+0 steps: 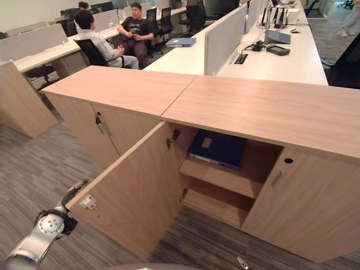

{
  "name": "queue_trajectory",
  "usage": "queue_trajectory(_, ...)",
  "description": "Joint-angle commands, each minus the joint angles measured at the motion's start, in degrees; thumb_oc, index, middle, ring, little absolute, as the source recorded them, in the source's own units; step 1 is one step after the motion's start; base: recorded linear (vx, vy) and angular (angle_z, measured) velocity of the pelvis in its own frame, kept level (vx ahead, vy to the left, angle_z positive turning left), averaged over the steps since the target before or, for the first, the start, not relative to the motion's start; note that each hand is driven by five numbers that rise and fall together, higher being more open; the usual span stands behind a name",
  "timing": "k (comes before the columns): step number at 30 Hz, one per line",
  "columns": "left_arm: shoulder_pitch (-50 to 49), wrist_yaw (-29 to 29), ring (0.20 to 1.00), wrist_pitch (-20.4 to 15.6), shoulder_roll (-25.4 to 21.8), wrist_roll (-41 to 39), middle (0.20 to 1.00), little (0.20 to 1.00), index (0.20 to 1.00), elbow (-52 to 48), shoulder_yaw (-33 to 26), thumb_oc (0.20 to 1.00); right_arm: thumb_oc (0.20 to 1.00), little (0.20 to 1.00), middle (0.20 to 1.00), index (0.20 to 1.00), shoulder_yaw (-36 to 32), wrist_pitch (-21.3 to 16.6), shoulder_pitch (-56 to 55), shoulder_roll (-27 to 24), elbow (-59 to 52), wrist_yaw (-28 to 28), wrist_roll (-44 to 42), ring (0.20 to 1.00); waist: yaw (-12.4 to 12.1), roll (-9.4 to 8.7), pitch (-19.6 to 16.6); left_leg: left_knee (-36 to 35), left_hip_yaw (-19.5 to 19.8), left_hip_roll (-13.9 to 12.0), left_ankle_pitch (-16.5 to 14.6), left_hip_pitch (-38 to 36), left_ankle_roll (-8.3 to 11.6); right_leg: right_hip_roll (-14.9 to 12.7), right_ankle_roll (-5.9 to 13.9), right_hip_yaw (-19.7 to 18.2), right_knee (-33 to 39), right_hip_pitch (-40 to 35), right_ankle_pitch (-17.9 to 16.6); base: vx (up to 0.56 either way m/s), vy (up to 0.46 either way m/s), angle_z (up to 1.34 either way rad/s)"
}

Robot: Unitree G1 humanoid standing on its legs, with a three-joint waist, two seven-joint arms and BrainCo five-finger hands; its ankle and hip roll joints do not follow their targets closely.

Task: Put the empty folder in the office cabinet

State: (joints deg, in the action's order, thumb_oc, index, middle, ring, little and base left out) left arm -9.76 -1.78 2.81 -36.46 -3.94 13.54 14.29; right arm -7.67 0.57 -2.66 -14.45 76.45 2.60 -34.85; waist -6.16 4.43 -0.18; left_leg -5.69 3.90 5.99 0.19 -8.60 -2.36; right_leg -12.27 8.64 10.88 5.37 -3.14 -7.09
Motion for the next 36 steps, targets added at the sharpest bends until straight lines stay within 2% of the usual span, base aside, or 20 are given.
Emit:
queue_trajectory(1, 14.80, 6.59, 1.000, -12.38, 9.73, -15.65, 1.000, 1.000, 1.000, -12.68, 4.63, 1.000, 1.000, 1.000, 1.000, 1.000, -0.06, -1.53, 4.92, 2.46, 3.36, 0.66, -1.63, 1.000, 5.24, -2.33, -0.88, 0.69, 3.48, -0.15, -5.96, 1.26, -0.82, -3.58, 3.86, 1.62, -0.37, -1.93, 2.40, 0.00, -0.018, 0.09)
queue_trajectory(2, 14.51, 8.46, 1.000, -12.06, 10.10, -19.69, 1.000, 1.000, 1.000, -15.16, 7.10, 1.000, 1.000, 1.000, 1.000, 1.000, 0.05, -1.59, 5.15, 2.81, 3.70, 0.85, -2.65, 1.000, 5.17, -2.53, -0.62, 0.69, 3.63, -0.21, -6.02, 1.23, -0.88, -3.53, 3.89, 1.67, -0.37, -2.05, 2.49, 0.00, 0.000, 0.00)
queue_trajectory(5, 13.72, 10.56, 1.000, -11.18, 9.39, -23.63, 1.000, 1.000, 1.000, -19.10, 9.92, 1.000, 1.000, 1.000, 1.000, 1.000, 0.39, -1.58, 5.13, 3.12, 4.04, 1.15, -3.05, 1.000, 5.03, -2.91, -0.33, 0.69, 3.95, -0.31, -6.07, 1.29, -0.89, -3.44, 3.87, 1.85, -0.37, -2.25, 2.60, -0.01, -0.026, -0.09)
queue_trajectory(11, 12.22, 12.47, 1.000, -10.39, 7.38, -26.22, 1.000, 1.000, 1.000, -21.73, 12.33, 1.000, 1.000, 1.000, 1.000, 1.000, 0.62, -1.48, 4.35, 2.21, 4.76, 2.78, -0.81, 1.000, 5.12, -3.43, -0.02, 0.69, 4.40, -0.45, -6.11, 1.51, -0.76, -3.32, 3.84, 2.21, -0.38, -2.33, 2.67, -0.01, -0.008, -0.02)
queue_trajectory(14, 11.04, 13.18, 1.000, -9.98, 6.43, -26.56, 1.000, 1.000, 1.000, -22.17, 12.57, 1.000, 1.000, 1.000, 1.000, 1.000, 2.65, -0.28, 3.12, -0.14, 6.15, 4.50, 8.91, 1.000, 5.10, -3.87, -0.02, 0.69, 4.66, -0.48, -6.08, 1.71, -0.70, -3.37, 3.87, 2.47, -0.38, -2.41, 2.63, -0.01, -0.008, 0.00)
queue_trajectory(16, 9.82, 14.05, 1.000, -9.42, 5.50, -26.29, 1.000, 1.000, 1.000, -22.80, 12.21, 1.000, 1.000, 1.000, 1.000, 1.000, 5.11, 1.14, 1.57, -2.58, 6.92, 5.71, 18.83, 1.000, 4.97, -4.31, 0.04, 0.69, 4.99, -0.39, -5.92, 1.96, -0.68, -3.49, 3.87, 2.70, -0.39, -2.47, 2.42, -0.02, -0.012, 0.06)
queue_trajectory(17, 9.70, 14.07, 1.000, -9.39, 5.50, -26.29, 1.000, 1.000, 1.000, -22.87, 12.14, 1.000, 1.000, 1.000, 1.000, 1.000, 5.11, 1.15, 1.54, -2.60, 6.91, 5.70, 18.97, 1.000, 5.06, -4.30, -0.02, 0.69, 5.03, -0.38, -5.92, 1.97, -0.68, -3.50, 3.87, 2.75, -0.39, -2.49, 2.43, -0.03, -0.009, 0.09)
queue_trajectory(18, 8.49, 14.93, 1.000, -9.07, 4.61, -26.35, 1.000, 1.000, 1.000, -23.66, 11.23, 1.000, 1.000, 1.000, 1.000, 1.000, 8.31, 2.97, -0.11, -4.15, 7.31, 5.53, 29.32, 1.000, 4.75, -4.71, 0.13, 0.69, 5.28, -0.24, -5.79, 2.19, -0.66, -3.62, 3.90, 2.97, -0.44, -2.48, 2.32, -0.03, -0.007, 0.20)
queue_trajectory(20, 6.11, 16.56, 1.000, -8.54, 3.32, -26.72, 1.000, 1.000, 1.000, -24.86, 8.31, 1.000, 1.000, 1.000, 1.000, 1.000, 11.02, 4.90, -3.08, -6.21, 9.39, 1.78, 39.76, 1.000, 4.73, -5.61, 0.03, 0.69, 5.83, -0.01, -5.62, 2.57, -0.67, -3.89, 3.95, 3.32, -0.57, -2.29, 2.18, -0.04, -0.018, 0.20)
queue_trajectory(22, 5.00, 18.11, 1.000, -7.93, 3.37, -26.15, 1.000, 1.000, 1.000, -24.29, 7.18, 1.000, 1.000, 1.000, 1.000, 1.000, 12.27, 5.94, -3.97, -6.83, 12.54, -1.59, 43.34, 1.000, 4.31, -6.34, -0.07, 0.69, 6.24, 0.17, -5.49, 2.91, -0.70, -3.97, 3.92, 3.40, -0.59, -2.10, 2.05, -0.03, -0.025, 0.08)
queue_trajectory(25, 4.00, 18.53, 1.000, -7.28, 5.05, -23.40, 1.000, 1.000, 1.000, -20.14, 6.43, 1.000, 1.000, 1.000, 1.000, 1.000, 14.36, 6.11, -5.24, -5.01, 13.96, -4.29, 46.39, 1.000, 3.85, -7.04, -0.25, 0.69, 6.52, 0.30, -5.28, 3.44, -0.82, -4.06, 3.92, 3.54, -0.50, -1.71, 1.94, -0.02, -0.019, 0.10)
queue_trajectory(28, 3.00, 17.48, 1.000, -6.53, 7.11, -19.19, 1.000, 1.000, 1.000, -14.52, 4.95, 1.000, 1.000, 1.000, 1.000, 1.000, 14.82, 6.30, -5.49, -3.50, 13.71, -4.71, 46.48, 1.000, 3.63, -7.43, -0.33, 0.69, 6.51, 0.29, -5.17, 3.76, -0.97, -3.91, 3.78, 3.19, -0.38, -1.29, 1.92, -0.02, -0.009, 0.03)
queue_trajectory(32, 2.11, 16.07, 1.000, -6.20, 8.62, -16.08, 1.000, 1.000, 1.000, -10.39, 3.25, 1.000, 1.000, 1.000, 1.000, 1.000, 15.21, 6.12, -4.66, -1.99, 12.23, -4.53, 44.87, 1.000, 3.61, -7.43, -0.06, 0.69, 6.11, 0.18, -5.04, 3.99, -1.16, -3.65, 3.59, 2.43, -0.43, -0.79, 1.84, -0.03, -0.003, -0.09)
queue_trajectory(34, 1.18, 15.12, 1.000, -5.61, 10.00, -14.65, 1.000, 1.000, 1.000, -6.45, 2.35, 1.000, 1.000, 1.000, 1.000, 1.000, 15.92, 6.06, -3.95, -0.97, 11.05, -4.58, 43.55, 1.000, 3.59, -7.29, 0.20, 0.69, 5.67, 0.08, -5.03, 3.94, -1.29, -3.54, 3.51, 1.86, -0.43, -0.52, 1.69, -0.05, 0.016, -0.14)
queue_trajectory(35, 0.83, 14.05, 1.000, -5.05, 11.82, -12.50, 1.000, 1.000, 1.000, -0.27, 1.79, 1.000, 1.000, 1.000, 1.000, 1.000, 16.85, 5.87, -2.68, -0.25, 10.10, -4.36, 42.72, 1.000, 3.67, -6.98, 0.39, 0.69, 5.26, 0.14, -5.11, 3.84, -1.53, -3.47, 3.47, 1.30, -0.37, -0.28, 1.53, -0.03, 0.024, -0.12)
queue_trajectory(36, 0.90, 14.03, 1.000, -5.13, 11.88, -12.47, 1.000, 1.000, 1.000, -0.15, 1.81, 1.000, 1.000, 1.000, 1.000, 1.000, 16.86, 5.87, -2.66, -0.27, 10.10, -4.36, 42.71, 1.000, 3.64, -6.96, 0.41, 0.69, 5.22, 0.14, -5.12, 3.82, -1.53, -3.46, 3.47, 1.26, -0.37, -0.27, 1.53, -0.03, 0.028, -0.16)
